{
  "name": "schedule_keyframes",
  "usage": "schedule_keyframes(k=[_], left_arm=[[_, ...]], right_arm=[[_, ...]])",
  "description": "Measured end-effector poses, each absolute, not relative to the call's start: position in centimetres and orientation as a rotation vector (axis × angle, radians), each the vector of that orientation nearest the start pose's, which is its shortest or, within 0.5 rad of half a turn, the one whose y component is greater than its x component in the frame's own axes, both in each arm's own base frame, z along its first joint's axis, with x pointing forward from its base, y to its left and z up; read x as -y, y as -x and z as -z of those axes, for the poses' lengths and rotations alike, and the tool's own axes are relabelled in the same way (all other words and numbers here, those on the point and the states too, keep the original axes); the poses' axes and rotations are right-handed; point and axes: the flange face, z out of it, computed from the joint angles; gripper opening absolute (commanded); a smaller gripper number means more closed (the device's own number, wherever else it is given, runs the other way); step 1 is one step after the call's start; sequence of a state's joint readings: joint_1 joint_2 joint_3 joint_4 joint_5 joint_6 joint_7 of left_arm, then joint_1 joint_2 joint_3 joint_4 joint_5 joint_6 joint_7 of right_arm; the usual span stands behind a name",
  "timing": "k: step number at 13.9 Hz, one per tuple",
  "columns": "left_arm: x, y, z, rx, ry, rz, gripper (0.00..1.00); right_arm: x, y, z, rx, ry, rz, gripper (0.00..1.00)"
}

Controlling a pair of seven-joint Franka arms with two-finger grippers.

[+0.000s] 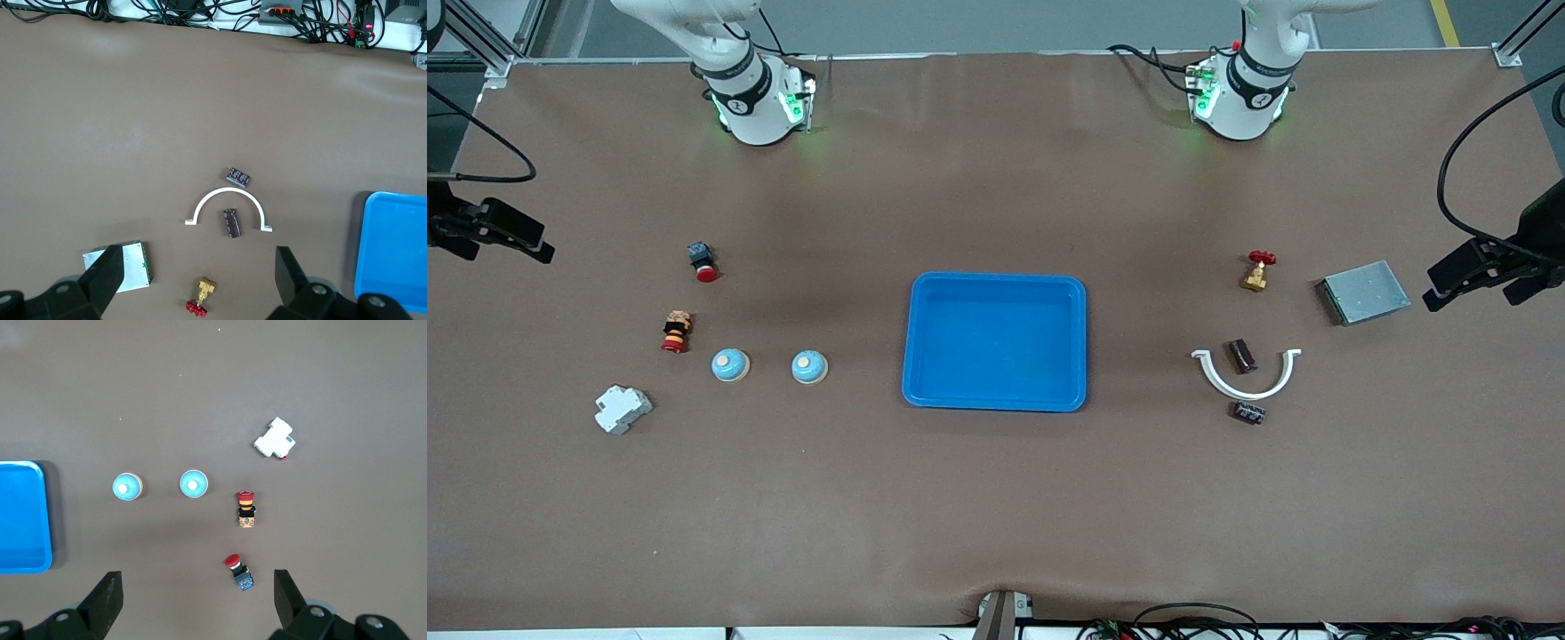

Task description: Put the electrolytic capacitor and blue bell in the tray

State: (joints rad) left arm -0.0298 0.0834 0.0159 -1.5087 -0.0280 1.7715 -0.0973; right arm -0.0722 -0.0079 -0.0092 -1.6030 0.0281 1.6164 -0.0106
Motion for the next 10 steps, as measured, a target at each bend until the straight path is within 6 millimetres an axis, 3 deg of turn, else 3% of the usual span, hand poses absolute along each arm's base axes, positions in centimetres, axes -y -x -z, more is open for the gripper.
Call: schedule_keyframes(k=[10], left_arm=[[1.09,-59.98,-62.47,0.137,3.163,0.279,1.00]], right_arm=[[4.26,-55.39,-60.98,-0.113,3.112,0.009,1.00]])
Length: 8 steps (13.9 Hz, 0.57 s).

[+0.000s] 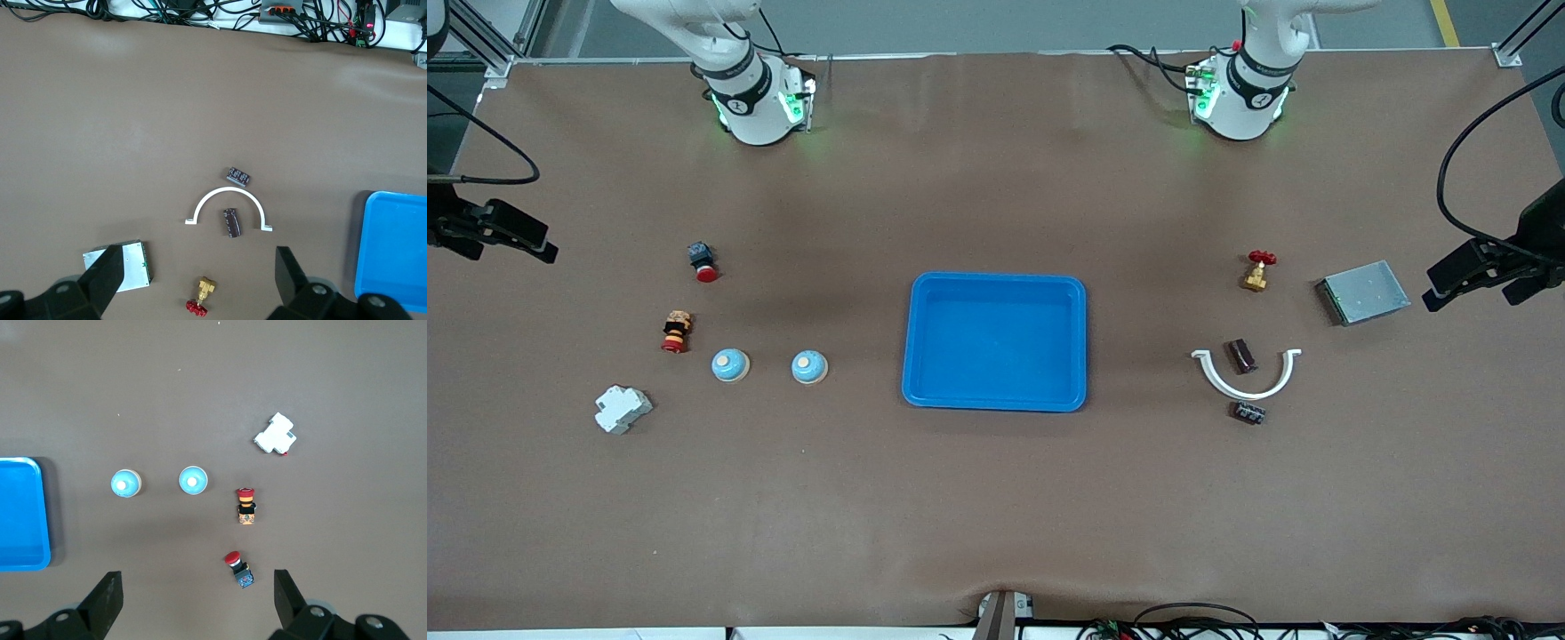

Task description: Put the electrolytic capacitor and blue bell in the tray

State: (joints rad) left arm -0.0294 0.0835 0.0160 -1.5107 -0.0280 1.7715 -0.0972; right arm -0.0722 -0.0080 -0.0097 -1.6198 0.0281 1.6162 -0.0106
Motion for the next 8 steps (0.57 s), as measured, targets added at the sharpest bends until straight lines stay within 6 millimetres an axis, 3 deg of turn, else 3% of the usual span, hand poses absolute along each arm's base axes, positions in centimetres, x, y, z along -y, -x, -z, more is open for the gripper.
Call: schedule_keyframes(k=[8], left_arm=[[1.47,-60.12,-61.97,0.127,3.164,0.264,1.00]], right_arm=[[4.26,-55.32,-60.23,-0.113,3.111,-0.015,1.00]])
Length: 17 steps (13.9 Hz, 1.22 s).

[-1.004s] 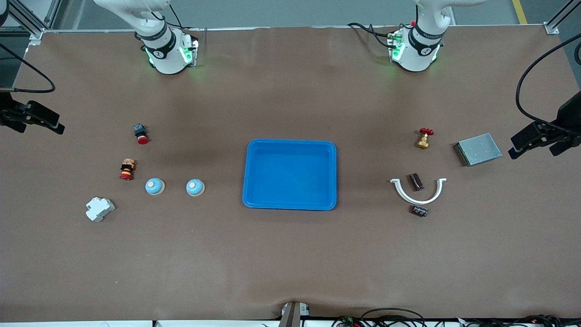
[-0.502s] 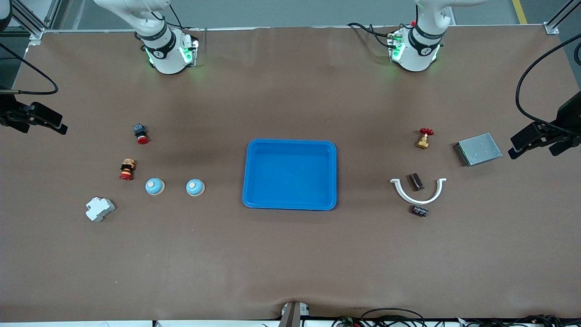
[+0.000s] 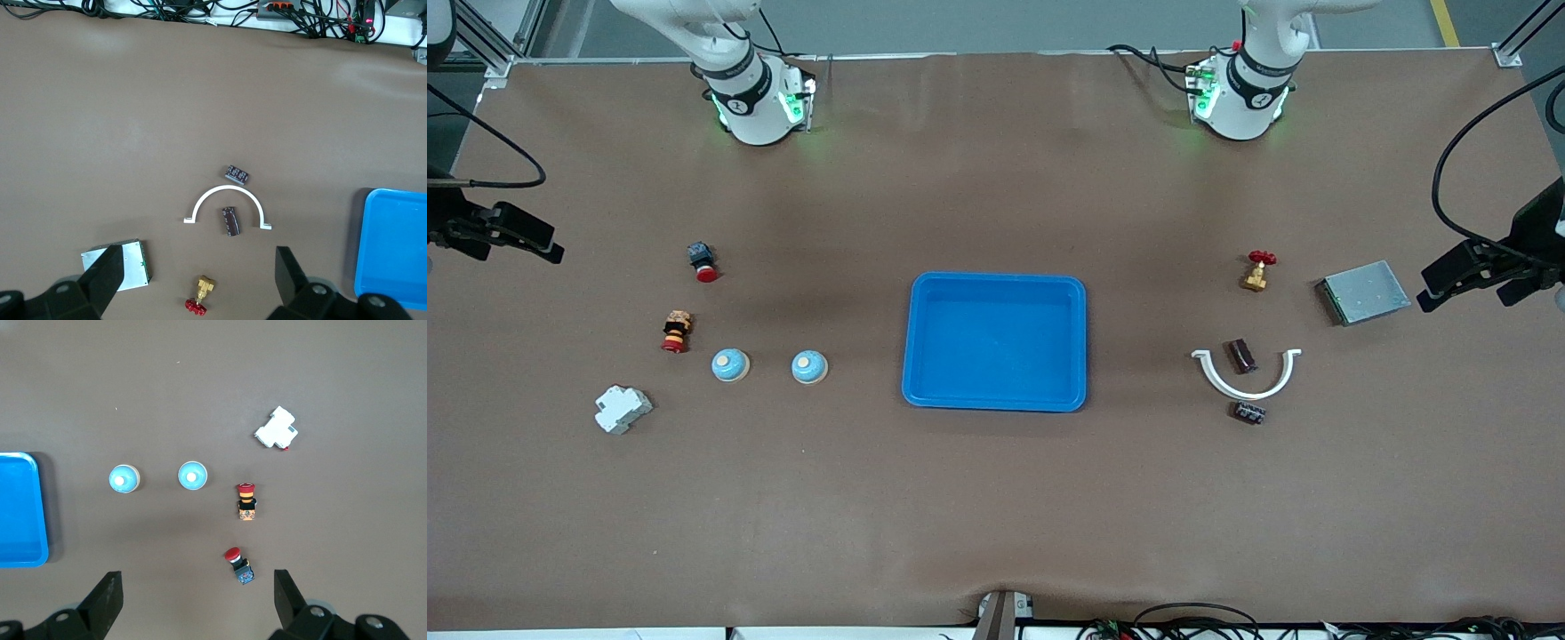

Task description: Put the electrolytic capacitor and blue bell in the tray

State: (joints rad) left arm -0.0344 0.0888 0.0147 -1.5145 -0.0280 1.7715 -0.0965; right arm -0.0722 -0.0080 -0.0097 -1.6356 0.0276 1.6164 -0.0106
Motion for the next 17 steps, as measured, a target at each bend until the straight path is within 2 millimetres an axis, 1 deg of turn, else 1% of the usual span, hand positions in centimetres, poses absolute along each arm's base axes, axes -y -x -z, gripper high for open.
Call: schedule_keyframes(k=[5,7,10,13,16,17], left_arm=[[1.5,-60.3,-61.5,0.127,3.165,0.252,1.00],[1.3,-60.8,-60.2,0.131,3.165,0.216,1.00],[1.4,-62.1,-56.8,0.131,3.166,0.128,1.00],[1.5,-63.4,-52.9,0.131,3.164,0.029,1.00],[1.8,-64.7,-47.7,0.137,3.156,-0.101,1.00],[2.1,-65.1,-45.8,0.180,3.148,-0.147,1.00]], right_arm=[[4.3,-55.3,-60.2,-0.109,3.127,-0.015,1.00],[4.3,-55.3,-60.2,-0.106,3.130,-0.015,1.00],[4.2,-55.4,-60.3,-0.103,3.132,-0.007,1.00],[4.1,-55.4,-60.3,-0.101,3.132,-0.003,1.00],[4.1,-55.4,-60.3,-0.100,3.132,-0.003,1.00],[4.1,-55.4,-60.3,-0.100,3.132,-0.003,1.00]])
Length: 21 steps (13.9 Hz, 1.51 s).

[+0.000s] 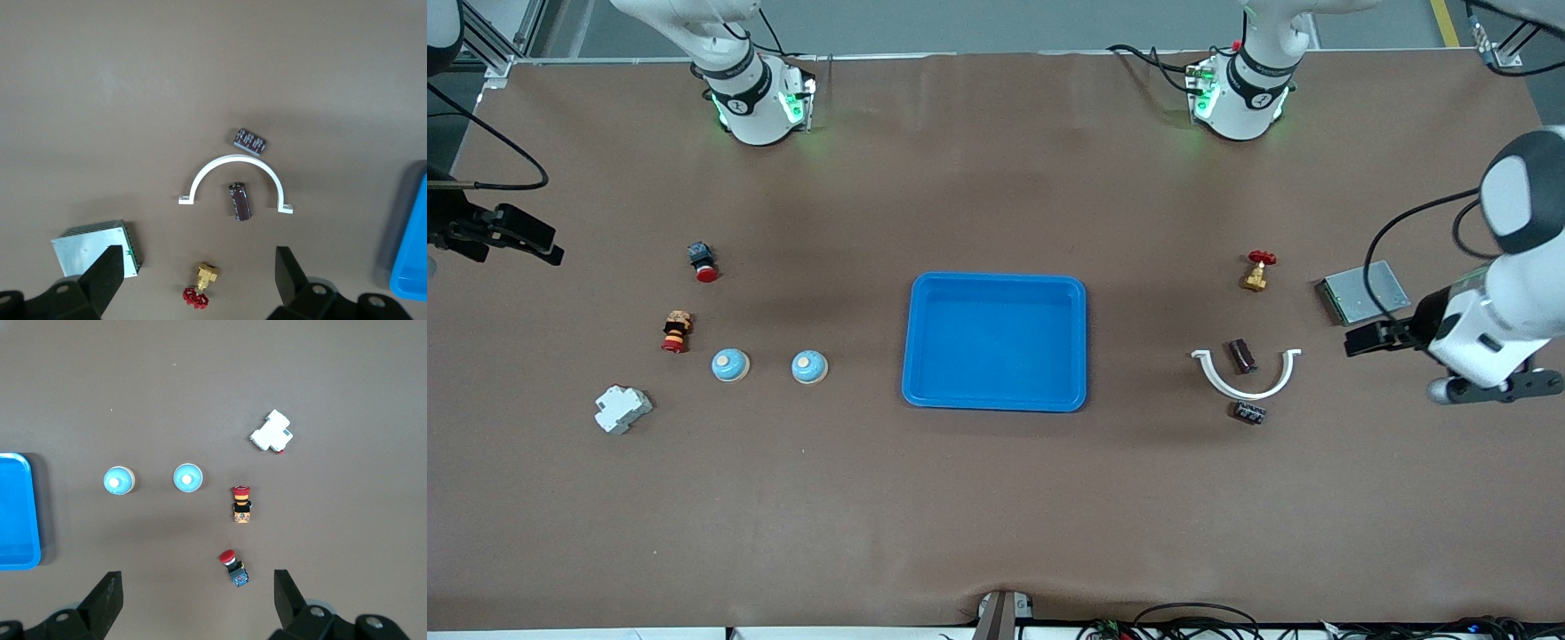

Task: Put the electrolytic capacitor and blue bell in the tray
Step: 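Reach the right gripper to a bell while the left gripper reaches a capacitor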

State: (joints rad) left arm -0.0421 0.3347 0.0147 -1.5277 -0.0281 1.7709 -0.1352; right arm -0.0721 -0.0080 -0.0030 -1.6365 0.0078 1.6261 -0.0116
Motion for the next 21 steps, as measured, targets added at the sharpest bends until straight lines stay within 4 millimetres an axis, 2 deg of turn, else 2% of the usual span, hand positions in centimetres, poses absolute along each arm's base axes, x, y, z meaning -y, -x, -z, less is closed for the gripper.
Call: schedule_keyframes(k=[2,4,7,11,15,18,21], left_arm=[[3.1,-65.6,-43.1,0.315,3.123,-0.206,1.00],[5.0,-65.9,-41.5,0.421,3.100,-0.217,1.00],[7.6,-66.6,-39.7,0.597,3.067,-0.177,1.00],[9.2,-67.5,-37.5,0.793,3.026,-0.130,1.00],[10.6,-67.9,-34.6,0.850,3.013,-0.106,1.00],[10.4,-67.4,-31.8,0.856,3.020,-0.066,1.00],[9.9,-65.8,-29.2,0.848,3.018,-0.034,1.00]], right_arm=[[4.1,-55.4,-60.3,-0.100,3.132,-0.004,1.00],[4.1,-55.4,-59.9,-0.100,3.132,-0.011,1.00],[3.8,-55.7,-57.6,-0.093,3.131,-0.010,1.00],[2.5,-55.4,-50.5,-0.062,3.132,-0.020,1.00],[1.2,-54.4,-43.3,-0.029,3.134,0.020,1.00],[0.7,-53.3,-38.5,-0.026,3.134,0.059,1.00],[-0.5,-52.5,-34.3,-0.084,3.132,0.035,1.00]])
